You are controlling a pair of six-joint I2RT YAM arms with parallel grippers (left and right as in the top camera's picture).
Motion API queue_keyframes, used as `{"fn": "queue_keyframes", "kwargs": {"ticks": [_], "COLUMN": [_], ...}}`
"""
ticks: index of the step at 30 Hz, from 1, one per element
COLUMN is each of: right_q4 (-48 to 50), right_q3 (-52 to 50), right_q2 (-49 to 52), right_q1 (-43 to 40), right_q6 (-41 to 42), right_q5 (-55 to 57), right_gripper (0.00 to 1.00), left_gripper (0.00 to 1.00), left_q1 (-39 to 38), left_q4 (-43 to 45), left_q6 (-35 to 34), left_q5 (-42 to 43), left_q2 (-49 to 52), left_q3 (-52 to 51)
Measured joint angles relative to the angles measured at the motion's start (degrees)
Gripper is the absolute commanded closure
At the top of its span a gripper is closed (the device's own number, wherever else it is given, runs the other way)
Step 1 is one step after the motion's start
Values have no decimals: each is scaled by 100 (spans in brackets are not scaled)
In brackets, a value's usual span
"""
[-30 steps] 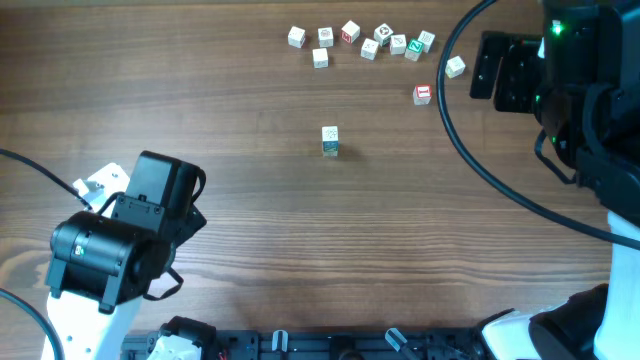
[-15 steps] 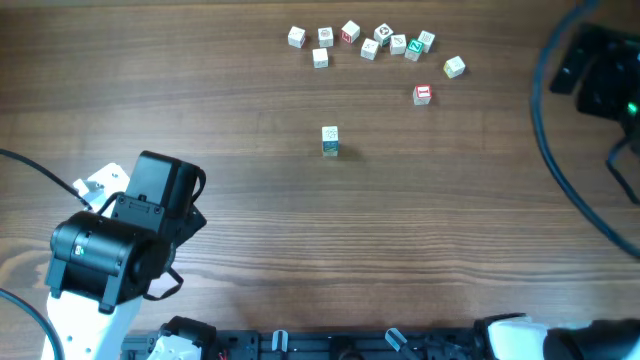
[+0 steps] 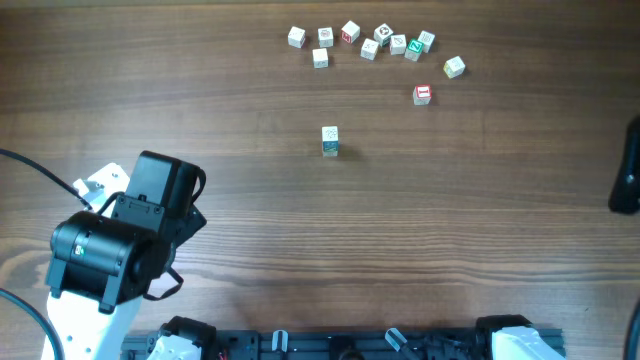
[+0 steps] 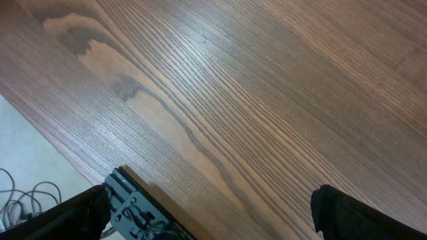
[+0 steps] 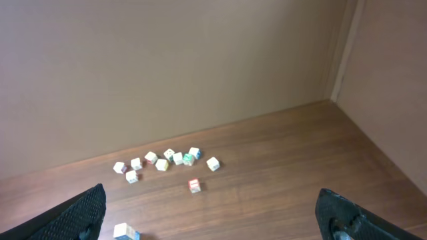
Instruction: Form a tower
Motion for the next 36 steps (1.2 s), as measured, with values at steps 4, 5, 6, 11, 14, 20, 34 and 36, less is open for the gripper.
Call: {"fn": "queue_keyframes", "kwargs": {"ticks": [4,5,6,11,14,20,34,36], "right_q4": [37,120,321,2570,4297,7302,8341,8373], "right_q3": [-111,-275,-542,-3165,-5576,-10124,-13571,-13918], "right_q2": [-140,-238,-407,-2203,-3753,-6105,-6800,-6800], "right_q1": [-330,-422,-498,-551,-549,-763,-988,-994], "right_q6": [0,-2,-2,-4,-20,214,1510,1921], "right_q5": [-372,-437,-490,-684,-870,-1189,-1134,-1099], "right_gripper": [0,0,0,0,0,0,0,0], "left_gripper": [0,0,0,0,0,0,0,0], "left_q1": [0,0,0,-2,0,-2,-2,-2], "left_q4": [0,0,0,-4,-7,-11,0,0], "left_q6": [0,0,0,0,0,0,0,0], "left_q5": [2,2,2,-2,4,4,2,2], "left_q2": [0,0,0,-2,-2,-2,-2,-2], "left_q3": [0,0,0,2,2,2,2,2]}}
